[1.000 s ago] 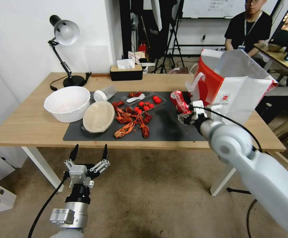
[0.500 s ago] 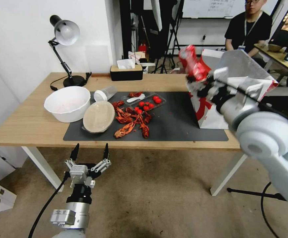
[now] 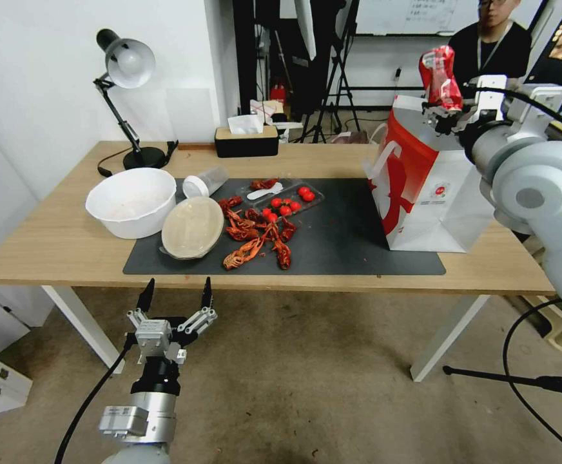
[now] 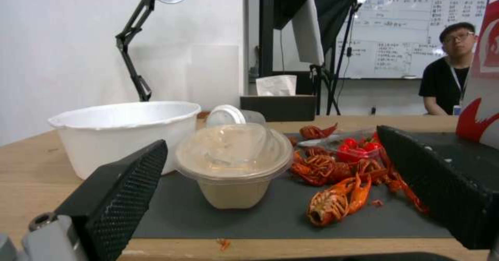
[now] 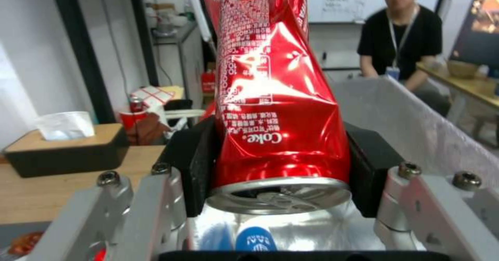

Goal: Pick up the trash from the table and place it into the takeout bag.

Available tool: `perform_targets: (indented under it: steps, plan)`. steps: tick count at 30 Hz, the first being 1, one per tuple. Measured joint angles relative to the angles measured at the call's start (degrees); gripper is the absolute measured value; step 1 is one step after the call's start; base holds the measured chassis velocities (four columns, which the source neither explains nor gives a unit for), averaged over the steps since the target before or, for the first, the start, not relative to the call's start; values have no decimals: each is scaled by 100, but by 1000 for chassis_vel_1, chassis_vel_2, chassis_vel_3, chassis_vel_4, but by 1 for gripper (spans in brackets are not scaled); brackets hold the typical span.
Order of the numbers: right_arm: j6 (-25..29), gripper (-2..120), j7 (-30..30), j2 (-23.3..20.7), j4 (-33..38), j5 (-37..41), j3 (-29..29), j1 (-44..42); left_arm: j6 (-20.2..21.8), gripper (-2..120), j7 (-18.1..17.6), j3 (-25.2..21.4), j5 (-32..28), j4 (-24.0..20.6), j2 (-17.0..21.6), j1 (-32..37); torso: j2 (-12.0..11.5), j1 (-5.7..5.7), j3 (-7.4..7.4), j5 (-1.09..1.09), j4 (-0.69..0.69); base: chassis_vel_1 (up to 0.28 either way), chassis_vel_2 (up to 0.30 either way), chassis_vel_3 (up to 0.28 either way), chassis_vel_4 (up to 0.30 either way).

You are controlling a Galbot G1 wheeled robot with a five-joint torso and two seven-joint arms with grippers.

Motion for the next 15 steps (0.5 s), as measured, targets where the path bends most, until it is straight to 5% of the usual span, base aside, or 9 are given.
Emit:
perform_targets:
  steps: [3,15]
  plan:
    - [-2,50,126,35,-28,103,-14,4,-1,100,7,-9,-9,0,10,-3,0,0,0,0,0,0,0,0,0]
    - [13,95,263,104,-33,168,-15,-7,-7,100,68,-10,-19,-27,13,11,0,0,0,-1,0,0,0,0,0]
